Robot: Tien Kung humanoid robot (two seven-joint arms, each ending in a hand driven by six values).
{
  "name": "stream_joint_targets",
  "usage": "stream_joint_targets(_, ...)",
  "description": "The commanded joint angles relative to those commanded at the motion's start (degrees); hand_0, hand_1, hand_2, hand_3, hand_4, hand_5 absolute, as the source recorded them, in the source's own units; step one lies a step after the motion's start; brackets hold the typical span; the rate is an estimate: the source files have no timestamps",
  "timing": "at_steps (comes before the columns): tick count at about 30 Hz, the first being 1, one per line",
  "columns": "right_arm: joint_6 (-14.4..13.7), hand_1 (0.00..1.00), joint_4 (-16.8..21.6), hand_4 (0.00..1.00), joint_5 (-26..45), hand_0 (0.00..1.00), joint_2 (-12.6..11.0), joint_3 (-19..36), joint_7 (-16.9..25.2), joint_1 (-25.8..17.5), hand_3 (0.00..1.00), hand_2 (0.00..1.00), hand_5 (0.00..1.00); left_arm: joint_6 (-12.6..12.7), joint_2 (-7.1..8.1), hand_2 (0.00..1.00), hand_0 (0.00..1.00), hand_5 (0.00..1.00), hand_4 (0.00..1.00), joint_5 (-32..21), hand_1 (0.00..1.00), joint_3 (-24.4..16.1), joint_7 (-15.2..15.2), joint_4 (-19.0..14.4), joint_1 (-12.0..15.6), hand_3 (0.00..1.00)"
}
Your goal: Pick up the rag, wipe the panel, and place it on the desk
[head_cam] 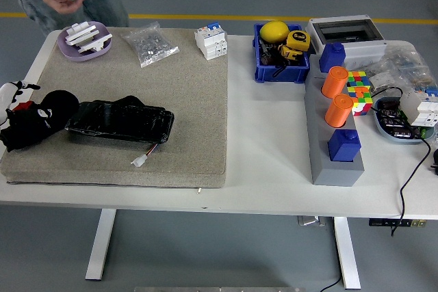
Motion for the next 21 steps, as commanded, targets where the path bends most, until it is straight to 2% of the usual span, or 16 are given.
stream_joint_targets(7, -0.1, 0.57, -0.11, 0.998, -0.03, 0.746, -0.02, 0.33, 0.09, 0.01, 0.637, 0.669, 0.614, -0.73, -0.39, 0.934, 0.836, 0.275, 0.885, 0.18, 0.932, 0.77, 0.64, 0.07, 0.07, 0.763)
stream_joint_targets(8, -0.12, 0.57, -0.11, 0.998, -0.04, 0.746, -0.03, 0.36, 0.11, 0.02, 0.638, 0.669, 0.614, -0.83, -0.43, 0.93, 0.762, 0.277, 0.885, 0.29, 0.927, 0.9, 0.74, 0.1, 0.06, 0.755)
stream_joint_targets(13, -0.3, 0.57, -0.11, 0.998, -0.29, 0.746, -0.01, 0.74, 0.24, 0.14, 0.638, 0.669, 0.614, -0.52, -0.58, 0.93, 0.762, 0.277, 0.885, 0.63, 0.927, 1.81, 1.01, 0.48, -0.09, 0.755)
stream_joint_targets(14, -0.36, 0.57, -0.12, 0.998, -0.33, 0.745, -0.01, 0.82, 0.28, 0.18, 0.638, 0.669, 0.614, -0.4, -0.61, 0.878, 0.574, 0.281, 0.874, 0.73, 0.829, 1.98, 1.09, 0.51, -0.07, 0.714)
stream_joint_targets(19, -0.38, 0.57, -0.28, 0.998, -0.21, 0.745, -0.02, 0.89, 0.3, 0.18, 0.638, 0.669, 0.614, 0.22, -0.77, 0.878, 0.574, 0.281, 0.874, 1.02, 0.829, 2.62, 1.43, 0.58, -0.05, 0.714)
stream_joint_targets(20, -0.4, 0.57, -0.28, 0.998, -0.28, 0.746, -0.04, 1.05, 0.31, 0.15, 0.638, 0.669, 0.614, 0.28, -0.76, 0.836, 0.475, 0.262, 0.855, 1.04, 0.685, 2.75, 1.5, 0.66, -0.07, 0.698)
stream_joint_targets(21, -0.4, 0.57, -0.29, 0.998, -0.3, 0.746, -0.06, 1.07, 0.31, 0.16, 0.638, 0.669, 0.614, 0.29, -0.76, 0.836, 0.475, 0.262, 0.855, 1.08, 0.685, 2.8, 1.54, 0.71, -0.08, 0.698)
